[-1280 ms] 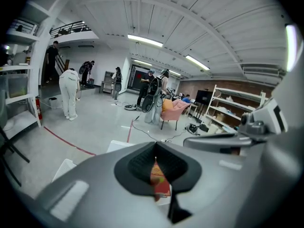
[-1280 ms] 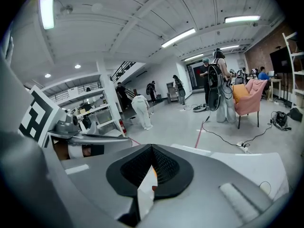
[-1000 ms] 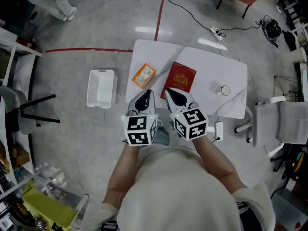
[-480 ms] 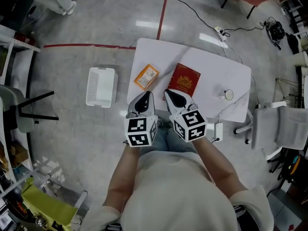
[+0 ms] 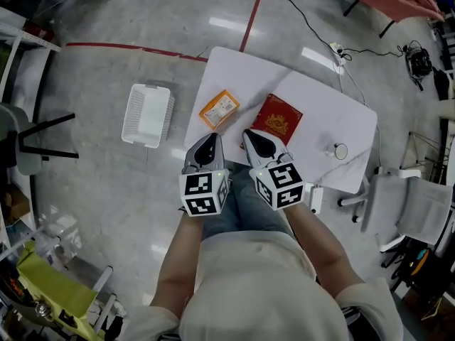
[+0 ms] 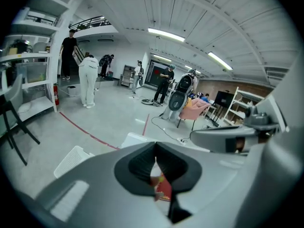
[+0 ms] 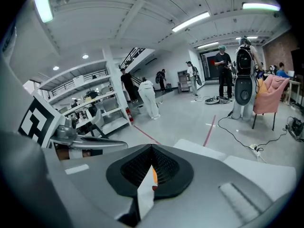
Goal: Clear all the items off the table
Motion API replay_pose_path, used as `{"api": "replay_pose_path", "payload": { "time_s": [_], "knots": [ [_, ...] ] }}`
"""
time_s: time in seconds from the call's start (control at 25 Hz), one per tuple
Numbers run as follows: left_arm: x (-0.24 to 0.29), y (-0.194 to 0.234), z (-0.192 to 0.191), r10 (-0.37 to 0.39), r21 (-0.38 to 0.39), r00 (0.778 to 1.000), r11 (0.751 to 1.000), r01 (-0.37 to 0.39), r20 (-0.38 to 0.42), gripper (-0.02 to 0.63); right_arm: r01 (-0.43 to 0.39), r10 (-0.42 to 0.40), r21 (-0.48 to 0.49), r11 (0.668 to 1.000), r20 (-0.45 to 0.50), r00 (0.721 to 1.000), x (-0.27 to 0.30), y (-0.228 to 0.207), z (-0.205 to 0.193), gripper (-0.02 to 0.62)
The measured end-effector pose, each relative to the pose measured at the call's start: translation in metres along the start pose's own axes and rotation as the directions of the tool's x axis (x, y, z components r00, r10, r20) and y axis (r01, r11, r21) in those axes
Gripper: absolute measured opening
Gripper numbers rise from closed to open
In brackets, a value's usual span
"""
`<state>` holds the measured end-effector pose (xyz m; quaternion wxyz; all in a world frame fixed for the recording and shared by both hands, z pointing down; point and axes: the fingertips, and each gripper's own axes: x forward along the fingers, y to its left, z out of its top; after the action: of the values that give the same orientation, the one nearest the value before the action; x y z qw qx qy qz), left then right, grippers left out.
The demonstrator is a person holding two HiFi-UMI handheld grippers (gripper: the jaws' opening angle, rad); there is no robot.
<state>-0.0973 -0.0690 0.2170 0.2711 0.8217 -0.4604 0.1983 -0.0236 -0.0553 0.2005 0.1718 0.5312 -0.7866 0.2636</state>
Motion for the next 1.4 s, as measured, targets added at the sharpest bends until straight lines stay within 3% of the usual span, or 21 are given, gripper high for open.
{"api": "replay_pose_path", "payload": {
  "time_s": [0.88, 1.4],
  "knots": [
    [0.107, 0.071, -0.071, 0.142, -0.114, 0.986, 0.982, -0.151, -0.085, 0.011, -0.13, 0.11, -0.092, 0.987, -0.193, 0.975, 0.129, -0.047, -0.075, -0.002],
    [0.151, 0.092, -0.116, 0.169, -0.146, 0.976, 0.971, -0.189, -0.139, 0.011, -0.13, 0.104, -0.096, 0.987, -0.241, 0.965, 0.184, -0.076, -0.113, -0.002]
  ]
}}
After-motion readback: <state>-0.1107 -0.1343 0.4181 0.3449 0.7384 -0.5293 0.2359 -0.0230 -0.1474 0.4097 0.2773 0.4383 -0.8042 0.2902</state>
